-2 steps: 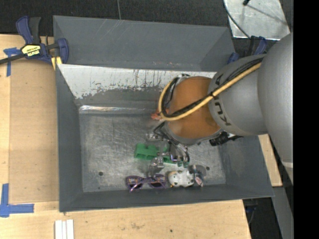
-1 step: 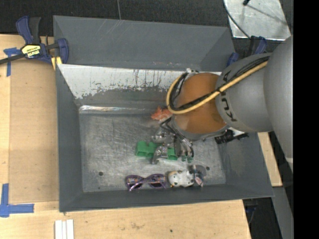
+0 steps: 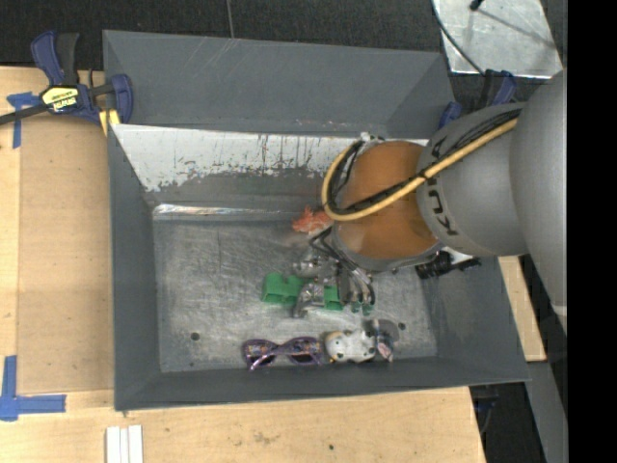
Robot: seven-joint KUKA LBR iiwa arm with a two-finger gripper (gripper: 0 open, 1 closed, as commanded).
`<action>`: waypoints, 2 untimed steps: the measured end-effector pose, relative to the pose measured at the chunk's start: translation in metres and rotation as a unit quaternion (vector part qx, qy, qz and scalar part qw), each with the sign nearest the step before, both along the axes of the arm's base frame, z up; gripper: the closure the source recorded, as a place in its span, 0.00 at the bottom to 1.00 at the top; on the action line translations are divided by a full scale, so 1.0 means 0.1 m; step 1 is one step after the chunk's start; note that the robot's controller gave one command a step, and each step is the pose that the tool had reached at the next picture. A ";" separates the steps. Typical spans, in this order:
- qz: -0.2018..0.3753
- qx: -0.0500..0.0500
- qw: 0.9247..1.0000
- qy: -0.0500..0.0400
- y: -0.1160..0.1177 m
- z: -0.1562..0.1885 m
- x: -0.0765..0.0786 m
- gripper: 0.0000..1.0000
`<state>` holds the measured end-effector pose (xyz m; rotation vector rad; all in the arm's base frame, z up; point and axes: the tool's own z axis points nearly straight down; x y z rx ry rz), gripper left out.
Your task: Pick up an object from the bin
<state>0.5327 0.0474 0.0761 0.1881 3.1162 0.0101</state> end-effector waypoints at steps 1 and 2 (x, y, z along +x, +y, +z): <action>0.000 -0.001 1.000 0.002 0.00 0.03 -0.01 1.00; 0.000 -0.002 1.000 0.010 -0.01 0.11 -0.04 1.00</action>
Offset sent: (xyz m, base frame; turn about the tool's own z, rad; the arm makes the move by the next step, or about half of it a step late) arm 0.0001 -0.0001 0.0868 -0.0001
